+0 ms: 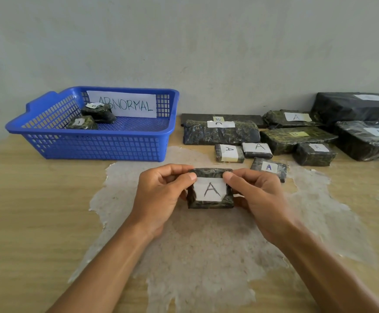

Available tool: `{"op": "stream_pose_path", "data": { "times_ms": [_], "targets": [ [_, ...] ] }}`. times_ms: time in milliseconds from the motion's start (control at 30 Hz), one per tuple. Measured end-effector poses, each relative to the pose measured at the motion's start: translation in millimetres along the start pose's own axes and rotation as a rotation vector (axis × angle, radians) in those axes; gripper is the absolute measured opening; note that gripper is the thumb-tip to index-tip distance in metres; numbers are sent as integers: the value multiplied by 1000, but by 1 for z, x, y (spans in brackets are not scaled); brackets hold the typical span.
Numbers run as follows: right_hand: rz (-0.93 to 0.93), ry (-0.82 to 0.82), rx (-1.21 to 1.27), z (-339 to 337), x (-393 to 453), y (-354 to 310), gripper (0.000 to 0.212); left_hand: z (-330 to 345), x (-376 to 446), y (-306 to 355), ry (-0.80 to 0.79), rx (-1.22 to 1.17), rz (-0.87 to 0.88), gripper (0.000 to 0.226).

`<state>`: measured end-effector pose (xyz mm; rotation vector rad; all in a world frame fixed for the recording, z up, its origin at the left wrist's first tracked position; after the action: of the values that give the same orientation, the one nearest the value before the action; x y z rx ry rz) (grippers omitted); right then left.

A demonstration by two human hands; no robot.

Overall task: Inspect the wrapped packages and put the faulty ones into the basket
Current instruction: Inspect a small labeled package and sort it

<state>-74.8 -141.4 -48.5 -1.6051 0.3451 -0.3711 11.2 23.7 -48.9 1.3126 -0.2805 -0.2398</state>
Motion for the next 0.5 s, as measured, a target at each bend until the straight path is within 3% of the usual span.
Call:
{"op": "stream_pose_path", "data": {
  "times_ms": [167, 500],
  "targets": [
    [-2, 23, 4, -2, -2, 2, 21, 0, 0, -5, -82, -31, -82, 13],
    [-8, -25, -30, 3, -4, -1, 23, -7, 2, -1, -13, 53, -12, 9]
  ]
}}
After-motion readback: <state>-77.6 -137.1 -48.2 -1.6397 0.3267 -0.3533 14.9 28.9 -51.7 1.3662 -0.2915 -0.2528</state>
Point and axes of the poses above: each hand's wrist, its own x-axis towards the middle knuckle, its own z-axis out of the palm, y = z × x, the point moved 4 cm from there along x, towards the middle knuckle, and after that the axes turned 7 degrees about -x, right-handed, at the moved point
